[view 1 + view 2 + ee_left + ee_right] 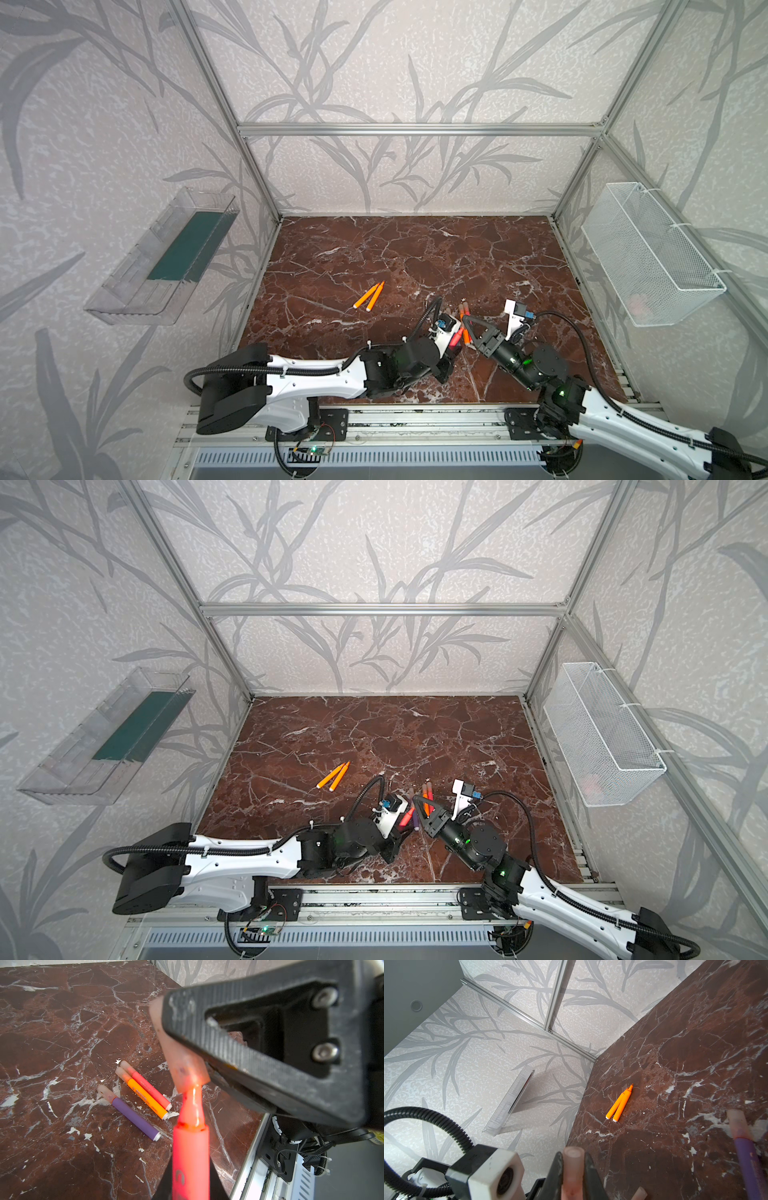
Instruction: Insert the pens into the pen caps
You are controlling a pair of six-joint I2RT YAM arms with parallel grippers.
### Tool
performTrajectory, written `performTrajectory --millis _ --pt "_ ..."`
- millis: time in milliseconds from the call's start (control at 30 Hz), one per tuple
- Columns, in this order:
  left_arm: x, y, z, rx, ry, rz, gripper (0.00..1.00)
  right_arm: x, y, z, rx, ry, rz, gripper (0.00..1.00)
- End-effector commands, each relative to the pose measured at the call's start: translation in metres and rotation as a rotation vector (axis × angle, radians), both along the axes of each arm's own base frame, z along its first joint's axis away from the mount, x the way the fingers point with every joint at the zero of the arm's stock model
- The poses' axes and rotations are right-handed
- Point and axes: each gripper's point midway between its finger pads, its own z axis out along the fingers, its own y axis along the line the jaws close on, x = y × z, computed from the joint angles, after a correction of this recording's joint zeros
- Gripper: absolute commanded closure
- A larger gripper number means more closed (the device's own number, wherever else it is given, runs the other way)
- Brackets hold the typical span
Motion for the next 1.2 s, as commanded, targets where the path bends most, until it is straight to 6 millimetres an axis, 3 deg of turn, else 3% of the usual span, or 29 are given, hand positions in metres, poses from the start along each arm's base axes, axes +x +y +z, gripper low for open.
performTrajectory --millis 0,600,833,1000,1167 --pt "0.011 -0.008 0.026 -0.094 -0.013 0.033 1.00 -0.003 0.001 0.014 0.024 -0.053 0.006 1.00" --pt "0.018 -0.006 0.083 -0.316 0.009 0.002 1.00 -0.010 0.011 0.021 0.051 -0.121 0.041 1.00" --pt "0.016 -0.006 0.090 -0.326 0.007 -0.022 1.00 -0.009 0.020 0.024 0.005 -0.139 0.060 1.00" --pt "0.010 -0.006 0.094 -0.338 0.015 -0.055 1.00 -0.022 0.040 0.036 -0.053 -0.218 0.142 1.00" --pt "0.009 -0.001 0.097 -0.353 0.013 -0.057 1.00 -0.020 0.045 0.028 -0.088 -0.237 0.145 1.00"
